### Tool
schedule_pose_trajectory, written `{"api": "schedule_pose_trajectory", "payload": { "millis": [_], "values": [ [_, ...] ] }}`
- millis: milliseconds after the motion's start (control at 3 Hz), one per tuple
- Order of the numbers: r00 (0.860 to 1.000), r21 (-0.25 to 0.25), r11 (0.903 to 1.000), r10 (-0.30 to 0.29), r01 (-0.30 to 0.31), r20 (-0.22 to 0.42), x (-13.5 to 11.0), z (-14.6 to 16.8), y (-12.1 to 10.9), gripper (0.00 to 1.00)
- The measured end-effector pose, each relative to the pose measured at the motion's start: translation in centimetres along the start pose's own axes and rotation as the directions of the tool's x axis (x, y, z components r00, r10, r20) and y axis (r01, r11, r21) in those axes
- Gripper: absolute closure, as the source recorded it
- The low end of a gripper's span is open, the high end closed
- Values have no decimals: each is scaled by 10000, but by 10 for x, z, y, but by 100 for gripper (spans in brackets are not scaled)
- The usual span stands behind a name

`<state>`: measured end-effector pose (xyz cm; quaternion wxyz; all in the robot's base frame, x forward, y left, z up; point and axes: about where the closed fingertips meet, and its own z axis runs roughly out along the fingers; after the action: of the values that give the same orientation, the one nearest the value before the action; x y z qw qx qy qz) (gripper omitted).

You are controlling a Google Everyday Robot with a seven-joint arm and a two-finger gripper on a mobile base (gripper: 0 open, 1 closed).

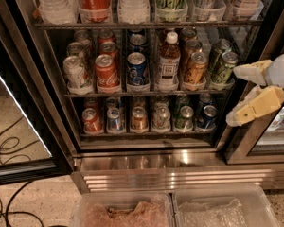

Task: Pick green can from middle shelf of fridge

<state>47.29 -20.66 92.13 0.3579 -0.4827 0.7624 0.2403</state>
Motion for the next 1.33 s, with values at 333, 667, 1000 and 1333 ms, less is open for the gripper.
{"api": "schedule_pose_trajectory", "payload": {
  "millis": [333, 667, 1000, 1333],
  "values": [
    [9961, -527, 9983, 281, -237, 838, -16, 8, 7, 0],
    [9944, -471, 9986, 284, -237, 1017, -15, 11, 6, 0],
    [9748, -511, 9968, 714, -620, 2112, -3, 37, 5, 0],
    [9283, -246, 9890, 1453, -1458, 3424, 8, 78, -6, 0]
  ]
}}
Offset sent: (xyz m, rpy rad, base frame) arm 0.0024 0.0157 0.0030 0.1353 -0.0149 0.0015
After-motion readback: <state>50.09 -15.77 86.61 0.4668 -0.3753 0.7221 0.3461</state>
